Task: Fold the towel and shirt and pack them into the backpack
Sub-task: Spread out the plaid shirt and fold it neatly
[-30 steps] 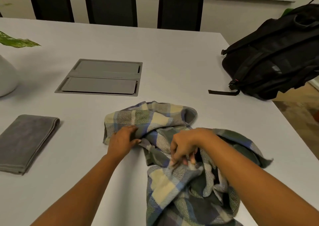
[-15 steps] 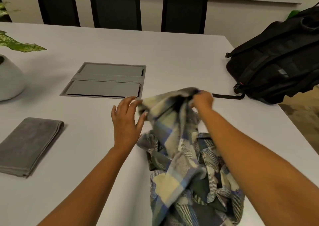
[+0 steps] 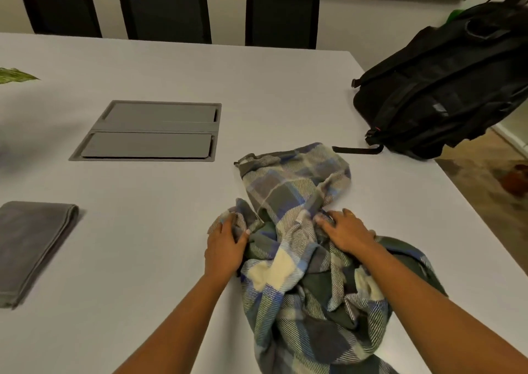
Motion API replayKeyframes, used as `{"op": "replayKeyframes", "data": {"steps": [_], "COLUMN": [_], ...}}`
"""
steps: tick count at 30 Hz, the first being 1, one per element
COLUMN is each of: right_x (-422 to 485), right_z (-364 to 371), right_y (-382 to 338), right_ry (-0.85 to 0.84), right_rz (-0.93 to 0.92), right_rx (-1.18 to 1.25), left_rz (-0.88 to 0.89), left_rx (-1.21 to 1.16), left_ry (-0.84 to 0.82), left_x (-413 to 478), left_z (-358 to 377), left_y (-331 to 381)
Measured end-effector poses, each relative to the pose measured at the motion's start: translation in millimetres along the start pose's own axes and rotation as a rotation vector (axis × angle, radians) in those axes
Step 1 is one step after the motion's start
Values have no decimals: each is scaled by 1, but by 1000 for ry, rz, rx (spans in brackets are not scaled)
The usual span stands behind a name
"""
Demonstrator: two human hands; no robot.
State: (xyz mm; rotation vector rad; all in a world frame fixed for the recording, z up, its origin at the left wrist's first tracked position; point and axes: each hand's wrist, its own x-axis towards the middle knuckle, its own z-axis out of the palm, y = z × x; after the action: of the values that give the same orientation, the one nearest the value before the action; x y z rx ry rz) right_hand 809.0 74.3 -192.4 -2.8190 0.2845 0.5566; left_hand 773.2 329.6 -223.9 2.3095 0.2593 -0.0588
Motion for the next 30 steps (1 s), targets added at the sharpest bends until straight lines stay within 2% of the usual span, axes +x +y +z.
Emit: {"op": "replayKeyframes", "data": {"steps": [3,7,9,11,13,15,17,19,21,23,26,27,28,30], "right_x": [-11,-27,-36,-48,-64,-76,-84,-86,-81,-71,-66,-67,-69,-73], "right_z": [2,-5,-9,-12,-13,-7,-1,4,3,-9,-42,-57,-71,-93], "right_y": [28,31,16,-8,-36,-61,-84,-102,-110,-106,-87,-81,-76,-69], "right_ry": [-17,104,292,422,374,335,270,185,174,188,263,283,293,235], "right_rz": [48,125,-11,-270,-493,-612,-603,-527,-449,-372,-312,-305,-317,-418], "right_rx": [-110,-225,-159,21,140,159,168,250,455,706,990,1085,1160,1219], "left_rz": [-19,-88,-124,-170,-166,-118,-36,85,236,334,267,222,189,151], "left_rx": [-27,-98,-182,-296,-377,-436,-431,-446,-496,-513,-565,-544,-511,-453], "left_ry": [-24,-32,2,36,82,143,199,176,60,49,181,153,52,-255], "left_x": [5,9,8,6,3,2,0,-3,-10,-17,-19,-18,-18,-24], "left_z": [-2,-2,-3,-6,-12,-23,-38,-55,-67,-73,-73,-70,-66,-50], "left_y": [1,-1,-3,-1,6,20,41,66,89,103,94,85,77,66]}}
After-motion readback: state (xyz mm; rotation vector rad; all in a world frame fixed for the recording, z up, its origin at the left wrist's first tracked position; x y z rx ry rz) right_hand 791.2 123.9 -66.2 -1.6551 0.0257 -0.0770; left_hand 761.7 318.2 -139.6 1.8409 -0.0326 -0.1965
